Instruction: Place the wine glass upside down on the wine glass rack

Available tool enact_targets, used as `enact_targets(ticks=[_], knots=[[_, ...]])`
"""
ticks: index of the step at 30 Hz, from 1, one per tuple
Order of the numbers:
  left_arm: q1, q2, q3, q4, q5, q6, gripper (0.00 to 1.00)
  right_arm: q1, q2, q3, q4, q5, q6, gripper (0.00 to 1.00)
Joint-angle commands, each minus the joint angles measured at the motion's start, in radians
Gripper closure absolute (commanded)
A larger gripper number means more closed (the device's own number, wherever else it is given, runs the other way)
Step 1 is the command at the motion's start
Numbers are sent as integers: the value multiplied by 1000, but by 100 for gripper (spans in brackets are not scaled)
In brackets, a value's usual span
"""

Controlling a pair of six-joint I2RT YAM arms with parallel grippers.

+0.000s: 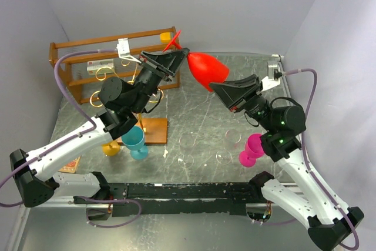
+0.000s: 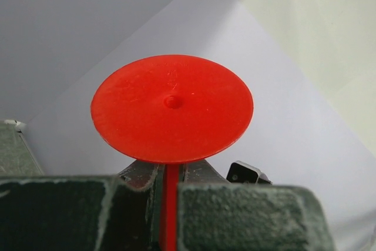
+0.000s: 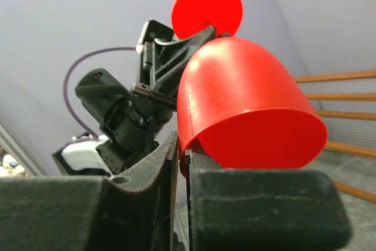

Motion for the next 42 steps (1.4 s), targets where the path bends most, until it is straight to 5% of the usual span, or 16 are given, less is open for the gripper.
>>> enact_targets(ticks=[1, 8, 15, 22, 27, 36, 42], knots=[[2, -13, 6, 105, 3, 94, 93, 8, -1, 31, -98, -20, -31, 84], [2, 5, 33, 89, 7, 167, 93, 8, -25, 15, -188, 17, -73, 48], [1, 13, 61, 32, -10, 311, 93, 8, -69, 63, -422, 82, -187, 34], [3, -14, 70, -54, -54, 547, 93, 8, -97, 145, -604, 133, -311, 31], [2, -35, 75, -110, -39, 701, 93, 8, -83, 210, -582, 89, -312, 31], [2, -51, 42, -97, 130, 842, 93, 8, 117, 462, -714, 133, -161, 31], [2, -29, 46, -120, 141, 960, 93, 8, 244, 596, -704, -3, -46, 32]])
